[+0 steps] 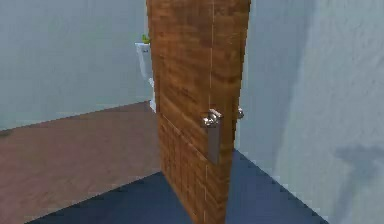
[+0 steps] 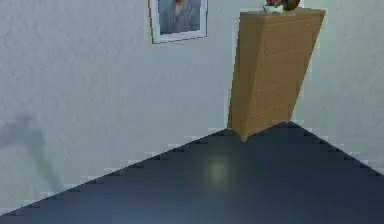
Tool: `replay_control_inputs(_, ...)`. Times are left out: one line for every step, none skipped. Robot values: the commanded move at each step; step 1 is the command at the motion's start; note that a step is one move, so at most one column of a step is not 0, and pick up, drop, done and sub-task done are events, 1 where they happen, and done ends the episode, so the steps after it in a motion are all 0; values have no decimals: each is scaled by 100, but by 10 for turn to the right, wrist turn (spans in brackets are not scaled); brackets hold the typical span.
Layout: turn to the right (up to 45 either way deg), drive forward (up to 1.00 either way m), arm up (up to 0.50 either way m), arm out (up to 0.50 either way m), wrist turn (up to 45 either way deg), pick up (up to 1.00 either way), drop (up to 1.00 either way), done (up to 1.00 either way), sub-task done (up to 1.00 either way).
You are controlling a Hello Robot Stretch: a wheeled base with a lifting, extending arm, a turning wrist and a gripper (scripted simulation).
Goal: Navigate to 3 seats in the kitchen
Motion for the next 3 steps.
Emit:
replay_control_inputs(-450,0,0,0,0,0,0,0,0)
replay_control_inputs(-270,0,0,0,0,0,0,0,0)
replay_control_inputs(0,40,0,0,0,0,0,0,0)
